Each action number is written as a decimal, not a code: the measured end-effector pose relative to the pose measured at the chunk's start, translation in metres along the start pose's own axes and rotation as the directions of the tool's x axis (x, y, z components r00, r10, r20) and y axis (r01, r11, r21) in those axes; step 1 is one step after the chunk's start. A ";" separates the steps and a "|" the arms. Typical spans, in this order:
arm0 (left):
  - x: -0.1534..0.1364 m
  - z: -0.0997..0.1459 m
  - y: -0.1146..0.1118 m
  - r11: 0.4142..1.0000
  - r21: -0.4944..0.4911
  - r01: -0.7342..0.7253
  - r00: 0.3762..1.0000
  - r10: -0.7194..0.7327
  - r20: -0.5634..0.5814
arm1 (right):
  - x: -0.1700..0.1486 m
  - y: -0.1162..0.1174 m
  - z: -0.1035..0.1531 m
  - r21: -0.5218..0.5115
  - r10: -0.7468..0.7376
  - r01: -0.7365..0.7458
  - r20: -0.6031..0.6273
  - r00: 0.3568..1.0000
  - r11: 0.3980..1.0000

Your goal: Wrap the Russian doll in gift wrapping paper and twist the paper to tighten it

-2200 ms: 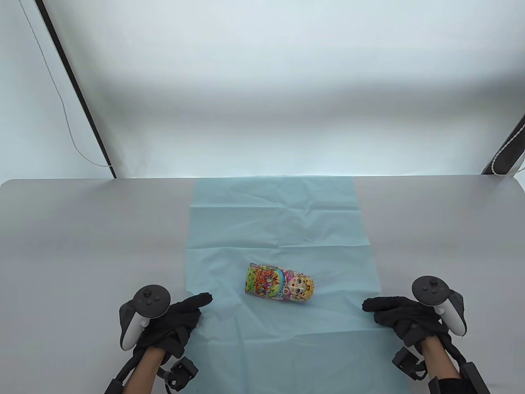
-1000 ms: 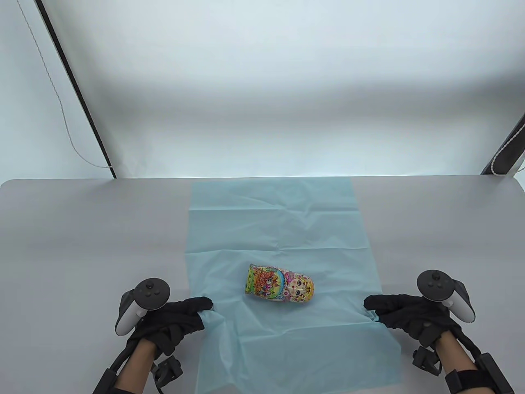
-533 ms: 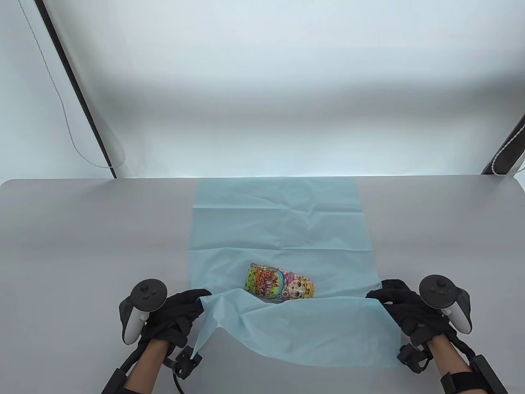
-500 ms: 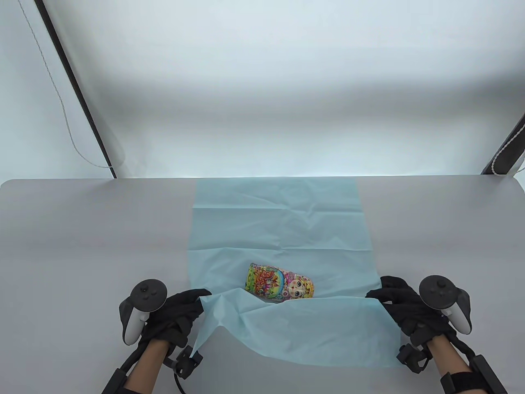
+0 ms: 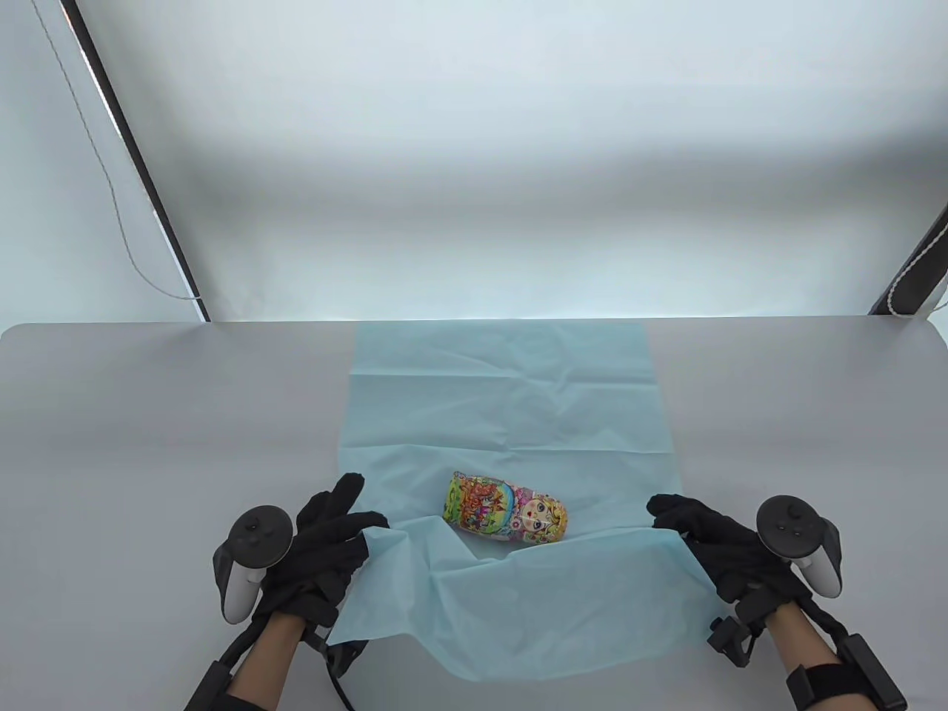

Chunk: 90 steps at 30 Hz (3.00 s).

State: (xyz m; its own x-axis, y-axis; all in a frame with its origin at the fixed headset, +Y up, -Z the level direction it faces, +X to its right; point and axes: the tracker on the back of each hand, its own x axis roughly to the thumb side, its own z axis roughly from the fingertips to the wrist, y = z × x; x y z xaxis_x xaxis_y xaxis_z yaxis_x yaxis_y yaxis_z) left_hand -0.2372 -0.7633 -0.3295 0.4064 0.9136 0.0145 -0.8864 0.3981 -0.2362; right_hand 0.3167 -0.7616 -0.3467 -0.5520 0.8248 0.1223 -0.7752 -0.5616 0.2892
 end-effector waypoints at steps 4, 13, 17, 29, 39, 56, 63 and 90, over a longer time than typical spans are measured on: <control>-0.004 -0.001 0.002 0.997 -0.058 -0.046 0.999 0.047 0.018 | -0.003 0.001 -0.003 0.046 0.011 -0.010 -0.026 1.000 0.999; -0.010 -0.001 0.005 0.993 -0.096 -0.062 0.998 0.060 -0.029 | -0.010 0.004 -0.006 0.161 -0.005 0.019 -0.086 0.996 0.987; -0.010 0.000 0.006 0.993 -0.103 -0.066 0.997 0.061 -0.044 | -0.014 0.002 -0.006 0.233 -0.038 0.064 -0.113 0.993 0.970; -0.014 0.001 0.007 0.988 -0.106 -0.114 0.988 0.101 -0.118 | -0.029 -0.003 -0.005 0.149 -0.260 0.293 -0.207 0.943 0.945; -0.014 -0.001 0.014 0.987 0.005 -0.160 0.941 0.154 -0.300 | -0.032 -0.002 -0.005 -0.144 -0.336 0.304 -0.350 0.874 0.942; -0.009 -0.035 0.017 0.998 0.029 0.051 0.844 -0.028 -0.535 | -0.010 0.005 -0.030 -0.203 0.004 -0.149 -0.578 0.816 0.968; -0.010 -0.040 0.017 0.998 -0.013 0.062 0.808 -0.058 -0.587 | -0.002 0.002 -0.031 -0.128 0.100 -0.212 -0.583 0.806 0.969; 0.079 0.010 0.060 0.963 0.141 0.228 0.973 -0.219 -0.074 | 0.071 -0.024 0.019 -0.256 0.245 -0.363 -0.397 0.885 0.896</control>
State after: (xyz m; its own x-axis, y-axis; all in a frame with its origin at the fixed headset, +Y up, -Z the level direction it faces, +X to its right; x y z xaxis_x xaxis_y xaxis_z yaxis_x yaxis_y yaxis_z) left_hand -0.2606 -0.6668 -0.3326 0.6060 0.7954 -0.0056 -0.7927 0.6033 -0.0876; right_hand 0.3019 -0.6884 -0.3263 -0.8003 0.5661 -0.1975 -0.5726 -0.8194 -0.0281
